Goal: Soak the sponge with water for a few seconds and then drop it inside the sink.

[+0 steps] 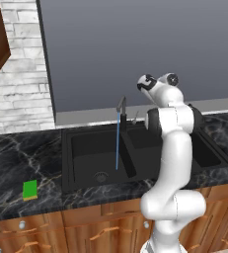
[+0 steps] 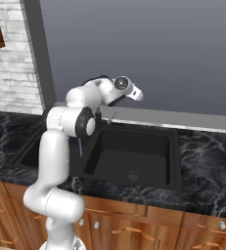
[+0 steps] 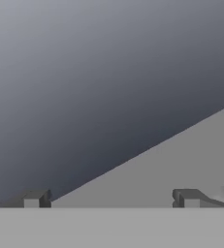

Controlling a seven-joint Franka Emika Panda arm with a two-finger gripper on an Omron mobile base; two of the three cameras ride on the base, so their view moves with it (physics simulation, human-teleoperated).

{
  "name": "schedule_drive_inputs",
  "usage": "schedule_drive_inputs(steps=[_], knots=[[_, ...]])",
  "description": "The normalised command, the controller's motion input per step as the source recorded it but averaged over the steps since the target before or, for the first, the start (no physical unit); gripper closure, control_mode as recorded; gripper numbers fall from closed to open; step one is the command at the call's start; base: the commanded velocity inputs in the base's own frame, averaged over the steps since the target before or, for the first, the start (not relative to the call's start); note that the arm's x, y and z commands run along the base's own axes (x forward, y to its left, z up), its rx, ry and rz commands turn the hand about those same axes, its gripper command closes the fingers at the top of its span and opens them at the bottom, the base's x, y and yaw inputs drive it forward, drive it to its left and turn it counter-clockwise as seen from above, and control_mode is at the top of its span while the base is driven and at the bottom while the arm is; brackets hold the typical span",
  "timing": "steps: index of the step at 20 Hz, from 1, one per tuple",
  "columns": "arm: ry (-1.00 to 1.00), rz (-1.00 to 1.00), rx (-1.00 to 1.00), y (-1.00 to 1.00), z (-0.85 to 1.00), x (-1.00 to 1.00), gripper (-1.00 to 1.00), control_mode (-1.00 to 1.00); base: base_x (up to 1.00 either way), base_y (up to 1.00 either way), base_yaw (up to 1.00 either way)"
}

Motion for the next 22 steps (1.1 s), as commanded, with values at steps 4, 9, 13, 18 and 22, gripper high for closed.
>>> schedule_drive_inputs(steps=[4,9,13,18,22], knots=[[0.00,-0.01,0.00,-0.08,0.30,-0.41,-1.00,-1.00,0.00,0.00,0.00],[0.00,-0.02,0.00,0.00,0.01,-0.68,-1.00,-1.00,0.00,0.00,0.00],[0.00,-0.03,0.00,0.00,0.01,-0.83,-1.00,-1.00,0.00,0.00,0.00],[0.00,-0.01,0.00,0.00,0.17,-0.62,-1.00,-1.00,0.00,0.00,0.00],[0.00,0.00,0.00,0.00,0.04,-0.59,-1.00,-1.00,0.00,0.00,0.00]])
